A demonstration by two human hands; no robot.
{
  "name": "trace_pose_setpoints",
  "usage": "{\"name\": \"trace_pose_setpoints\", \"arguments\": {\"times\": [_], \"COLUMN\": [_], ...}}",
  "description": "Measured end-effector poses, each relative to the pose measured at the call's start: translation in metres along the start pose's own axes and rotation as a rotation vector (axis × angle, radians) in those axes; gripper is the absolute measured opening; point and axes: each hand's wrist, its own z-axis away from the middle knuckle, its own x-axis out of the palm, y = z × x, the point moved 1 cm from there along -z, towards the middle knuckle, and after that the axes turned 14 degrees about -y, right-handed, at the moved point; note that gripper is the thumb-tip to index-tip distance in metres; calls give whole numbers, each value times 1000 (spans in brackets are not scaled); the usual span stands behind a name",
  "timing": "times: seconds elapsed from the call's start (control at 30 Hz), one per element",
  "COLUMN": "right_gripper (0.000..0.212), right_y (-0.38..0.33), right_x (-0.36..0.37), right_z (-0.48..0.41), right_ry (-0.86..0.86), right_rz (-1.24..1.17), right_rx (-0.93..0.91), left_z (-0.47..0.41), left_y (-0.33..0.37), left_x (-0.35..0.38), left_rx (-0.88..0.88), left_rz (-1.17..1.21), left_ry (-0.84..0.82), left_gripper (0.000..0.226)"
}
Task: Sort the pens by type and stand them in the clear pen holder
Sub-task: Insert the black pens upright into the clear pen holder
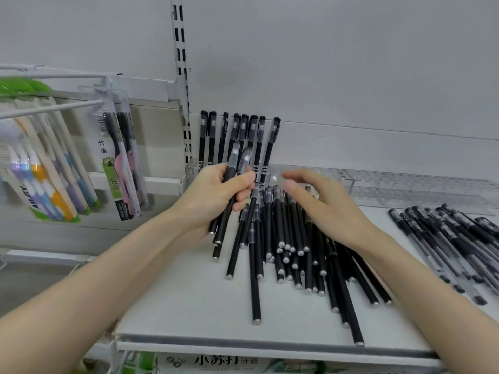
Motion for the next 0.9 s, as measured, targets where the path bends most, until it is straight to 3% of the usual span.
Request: {"name": "trace_pose_setpoints", "arguments": {"times": [0.13, 0.23, 0.43, 0.6, 0.77, 0.9], "right_gripper": [13, 11, 4, 15, 11, 11], "right_y": [-21, -37, -49, -44, -40, -27], "right_x": [-8, -21, -36, -33, -49, -65], "right_z": [-17, -31, -53, -60, -70, -76], "right_ry": [106, 188, 182, 177, 378, 545], "right_rz": [-279, -394, -442, -443, -693, -527], "right_rx": [-118, -184, -194, -180, -192, -177], "left_z": [-10, -15, -24, -27, -34, -37], "left_y": [19, 29, 31, 26, 24, 21], "left_x": [4, 7, 5, -2, -16, -24], "left_rx": [133, 186, 181, 125, 120, 130], "left_rz": [-3, -28, -177, -212, -152, -81], "left_ry": [-49, -68, -59, -80, 107, 201], "left_gripper": [19, 11, 24, 31, 20, 27]}}
